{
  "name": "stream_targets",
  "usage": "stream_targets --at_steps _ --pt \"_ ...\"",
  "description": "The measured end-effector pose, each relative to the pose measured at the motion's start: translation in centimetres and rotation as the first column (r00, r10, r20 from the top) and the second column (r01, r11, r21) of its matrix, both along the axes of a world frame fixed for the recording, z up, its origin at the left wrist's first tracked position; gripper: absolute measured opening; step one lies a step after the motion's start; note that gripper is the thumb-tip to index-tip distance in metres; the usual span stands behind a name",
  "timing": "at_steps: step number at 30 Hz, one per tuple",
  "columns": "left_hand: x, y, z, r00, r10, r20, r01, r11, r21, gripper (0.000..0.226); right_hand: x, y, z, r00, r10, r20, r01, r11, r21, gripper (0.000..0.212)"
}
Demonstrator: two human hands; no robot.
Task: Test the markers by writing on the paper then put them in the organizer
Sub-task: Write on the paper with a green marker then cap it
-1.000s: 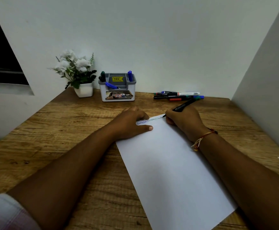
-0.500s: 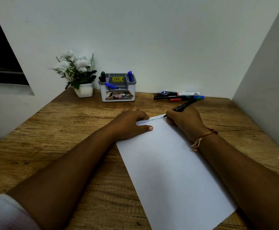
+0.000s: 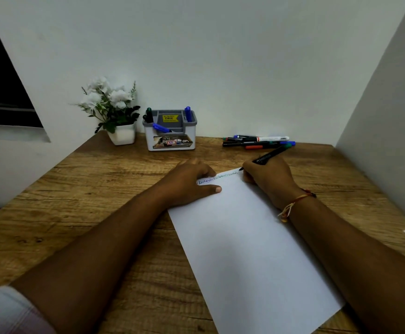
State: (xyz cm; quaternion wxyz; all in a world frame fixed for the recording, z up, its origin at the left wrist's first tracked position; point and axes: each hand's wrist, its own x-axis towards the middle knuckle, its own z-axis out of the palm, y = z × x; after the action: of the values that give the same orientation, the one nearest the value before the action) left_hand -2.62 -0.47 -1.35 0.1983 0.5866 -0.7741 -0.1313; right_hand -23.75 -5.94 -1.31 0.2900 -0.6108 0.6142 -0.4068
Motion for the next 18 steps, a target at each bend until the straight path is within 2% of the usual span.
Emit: stream_targets --at_steps 2,5,8,13,18 --pt "-0.04 0.01 0.04 1.0 0.002 0.003 -0.002 1.0 -0.003 0.046 -0.08 -0.05 -0.12 0.997 0.014 0.073 -0.014 1.0 0.01 0.026" --pt "-0.01 -0.07 -0.03 1.0 0.003 0.0 -0.003 1.0 -0.008 0.047 -0.13 -0.2 -0.36 0.995 0.011 0.102 -0.012 1.0 0.007 0.023" --pt "-0.01 -0.03 -0.08 1.0 0.013 0.0 -0.013 1.0 -0.004 0.046 -0.01 -0.12 -0.25 0.998 0.028 0.055 -0.026 0.999 -0.037 0.014" --pt "-0.11 0.01 0.01 1.0 0.01 -0.019 -0.01 1.0 0.0 0.046 -0.37 0.18 0.06 1.0 0.028 -0.003 -0.028 0.999 -0.026 0.024" --pt "-0.08 -0.05 -0.04 1.0 0.016 -0.014 -0.016 1.0 -0.002 0.045 -0.36 0.15 -0.12 0.998 0.04 -0.052 -0.042 0.998 -0.038 0.025"
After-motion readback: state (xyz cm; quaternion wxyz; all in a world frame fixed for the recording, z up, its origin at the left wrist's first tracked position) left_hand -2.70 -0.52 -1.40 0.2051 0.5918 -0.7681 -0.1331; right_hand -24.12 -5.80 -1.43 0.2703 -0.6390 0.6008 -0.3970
